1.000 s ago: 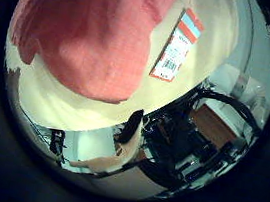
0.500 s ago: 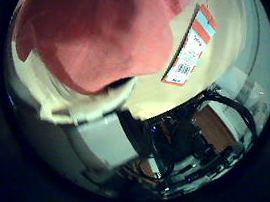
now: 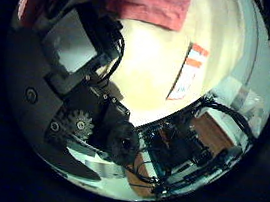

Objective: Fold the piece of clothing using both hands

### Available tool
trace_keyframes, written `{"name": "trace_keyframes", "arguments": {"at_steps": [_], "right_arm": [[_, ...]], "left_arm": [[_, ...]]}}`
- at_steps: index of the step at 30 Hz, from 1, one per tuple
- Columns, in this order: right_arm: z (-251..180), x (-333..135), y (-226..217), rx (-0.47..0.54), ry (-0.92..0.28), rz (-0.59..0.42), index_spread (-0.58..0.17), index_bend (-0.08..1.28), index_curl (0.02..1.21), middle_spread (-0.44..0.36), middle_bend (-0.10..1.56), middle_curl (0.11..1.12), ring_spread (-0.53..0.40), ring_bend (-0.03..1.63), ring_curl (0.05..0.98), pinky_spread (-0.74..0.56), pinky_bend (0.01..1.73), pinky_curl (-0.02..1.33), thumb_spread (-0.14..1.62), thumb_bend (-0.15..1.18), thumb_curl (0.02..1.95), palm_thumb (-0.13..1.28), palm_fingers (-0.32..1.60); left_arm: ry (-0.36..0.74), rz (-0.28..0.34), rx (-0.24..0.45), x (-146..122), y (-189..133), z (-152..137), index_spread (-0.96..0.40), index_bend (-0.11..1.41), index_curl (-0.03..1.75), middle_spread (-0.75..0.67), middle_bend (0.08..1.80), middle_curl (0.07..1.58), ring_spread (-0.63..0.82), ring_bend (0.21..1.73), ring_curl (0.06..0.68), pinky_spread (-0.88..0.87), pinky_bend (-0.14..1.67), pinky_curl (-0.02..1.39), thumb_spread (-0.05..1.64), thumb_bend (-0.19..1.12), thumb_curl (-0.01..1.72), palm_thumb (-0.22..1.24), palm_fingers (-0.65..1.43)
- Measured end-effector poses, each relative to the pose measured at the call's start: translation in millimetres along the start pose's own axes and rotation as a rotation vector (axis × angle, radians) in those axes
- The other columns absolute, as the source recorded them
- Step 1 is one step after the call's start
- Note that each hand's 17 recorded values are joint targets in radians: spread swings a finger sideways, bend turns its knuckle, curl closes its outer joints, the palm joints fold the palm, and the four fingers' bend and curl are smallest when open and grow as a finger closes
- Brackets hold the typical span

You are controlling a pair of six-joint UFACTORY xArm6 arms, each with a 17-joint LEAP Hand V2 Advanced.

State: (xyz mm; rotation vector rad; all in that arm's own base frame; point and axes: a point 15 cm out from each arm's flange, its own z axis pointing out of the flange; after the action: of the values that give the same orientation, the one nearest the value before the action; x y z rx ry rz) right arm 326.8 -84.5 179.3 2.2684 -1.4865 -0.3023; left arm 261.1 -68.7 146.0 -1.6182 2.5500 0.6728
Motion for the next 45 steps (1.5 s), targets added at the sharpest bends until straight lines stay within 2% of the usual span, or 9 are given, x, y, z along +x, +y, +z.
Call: {"name": "trace_keyframes", "arguments": {"at_steps": [12, 15, 19, 20, 21, 24, 33, 39, 45], "right_arm": [[42.9, -28.6, -46.3, 0.13, 0.032, -0.057, -0.202, 0.18, 0.29, 0.008, 0.28, 0.36, 0.036, 0.38, 0.292, 0.13, 0.19, 0.31, 1.01, 0.0, 0.32, 0.45, 0.32], [45.9, -37.6, -59.6, 0.159, 0.045, -0.058, -0.228, 0.2, 0.3, -0.037, 0.36, 0.38, -0.034, 0.44, 0.3, 0.06, 0.17, 0.29, 0.99, 0.01, 0.34, 0.56, 0.47], [46.5, -52.9, -75.1, 0.178, 0.062, -0.061, -0.302, 0.2, 0.31, -0.123, 0.43, 0.41, -0.187, 0.6, 0.327, -0.15, 0.27, 0.27, 0.97, 0.01, 0.36, 0.68, 0.84], [46.1, -53.7, -75.9, 0.18, 0.063, -0.059, -0.34, 0.23, 0.34, -0.16, 0.48, 0.44, -0.243, 0.66, 0.357, -0.28, 0.36, 0.29, 0.96, 0.01, 0.37, 0.72, 1.09], [44.9, -54.6, -76.8, 0.185, 0.064, -0.05, -0.349, 0.23, 0.33, -0.169, 0.47, 0.44, -0.257, 0.66, 0.349, -0.32, 0.37, 0.28, 0.96, 0.0, 0.37, 0.72, 1.09], [38.1, -54.3, -82.3, 0.216, 0.073, -0.033, -0.386, 0.39, 0.43, -0.218, 0.62, 0.51, -0.288, 0.79, 0.428, -0.47, 0.58, 0.38, 0.97, 0.01, 0.38, 0.81, 1.47], [10.6, -48.4, -75.4, 0.266, 0.099, -0.016, -0.342, 0.83, 0.66, -0.176, 1.01, 0.67, -0.262, 1.1, 0.566, -0.42, 1.02, 0.58, 1.12, 0.02, 0.41, 0.97, 1.36], [-6.8, -50.1, -35.6, 0.226, 0.1, -0.001, -0.313, 0.95, 0.73, -0.152, 1.15, 0.71, -0.241, 1.23, 0.619, -0.36, 1.14, 0.66, 1.22, 0.01, 0.42, 0.99, 1.24], [-35.6, -50.3, -9.0, 0.265, 0.113, 0.026, -0.292, 1.0, 0.78, -0.147, 1.21, 0.73, -0.234, 1.28, 0.645, -0.32, 1.21, 0.71, 1.27, 0.01, 0.44, 1.02, 1.18]], "left_arm": [[0.013, -0.027, 0.027, -14.6, 5.3, -11.8, -0.5, 0.24, 0.53, -0.56, 0.78, 0.64, -0.57, 0.78, 0.371, -0.76, 0.81, 0.47, 1.29, 0.31, 0.82, 0.94, 1.07], [0.014, -0.026, 0.031, -15.7, 6.3, -14.0, -0.51, 0.23, 0.56, -0.56, 0.78, 0.65, -0.58, 0.78, 0.377, -0.76, 0.81, 0.47, 1.31, 0.31, 0.85, 0.93, 1.07], [0.013, -0.023, 0.036, -17.3, 8.7, -17.7, -0.53, 0.22, 0.6, -0.56, 0.79, 0.65, -0.58, 0.78, 0.383, -0.76, 0.82, 0.48, 1.32, 0.31, 0.88, 0.92, 1.09], [0.014, -0.023, 0.037, -17.7, 9.4, -18.4, -0.53, 0.22, 0.61, -0.57, 0.79, 0.65, -0.58, 0.78, 0.386, -0.77, 0.82, 0.48, 1.33, 0.31, 0.89, 0.91, 1.1], [0.015, -0.024, 0.037, -18.7, 10.4, -19.1, -0.54, 0.22, 0.62, -0.57, 0.79, 0.65, -0.58, 0.78, 0.387, -0.77, 0.82, 0.48, 1.33, 0.31, 0.9, 0.91, 1.1], [0.015, -0.019, 0.034, -20.8, 13.4, -19.5, -0.55, 0.21, 0.65, -0.57, 0.8, 0.66, -0.58, 0.79, 0.392, -0.76, 0.83, 0.48, 1.34, 0.31, 0.93, 0.9, 1.09], [0.023, -0.007, 0.01, -34.1, 28.4, -27.6, -0.57, 0.19, 0.73, -0.57, 0.81, 0.66, -0.59, 0.8, 0.408, -0.76, 0.83, 0.49, 1.38, 0.36, 1.01, 0.94, 1.08], [0.029, 0.012, 0.005, -46.5, 49.7, -44.5, -0.59, 0.18, 0.77, -0.56, 0.82, 0.66, -0.59, 0.8, 0.414, -0.77, 0.83, 0.49, 1.4, 0.37, 1.07, 0.93, 1.08], [0.053, 0.008, 0.02, -61.7, 57.9, -63.7, -0.6, 0.18, 0.8, -0.57, 0.84, 0.66, -0.58, 0.8, 0.421, -0.77, 0.84, 0.49, 1.41, 0.38, 1.11, 0.9, 1.08]]}}
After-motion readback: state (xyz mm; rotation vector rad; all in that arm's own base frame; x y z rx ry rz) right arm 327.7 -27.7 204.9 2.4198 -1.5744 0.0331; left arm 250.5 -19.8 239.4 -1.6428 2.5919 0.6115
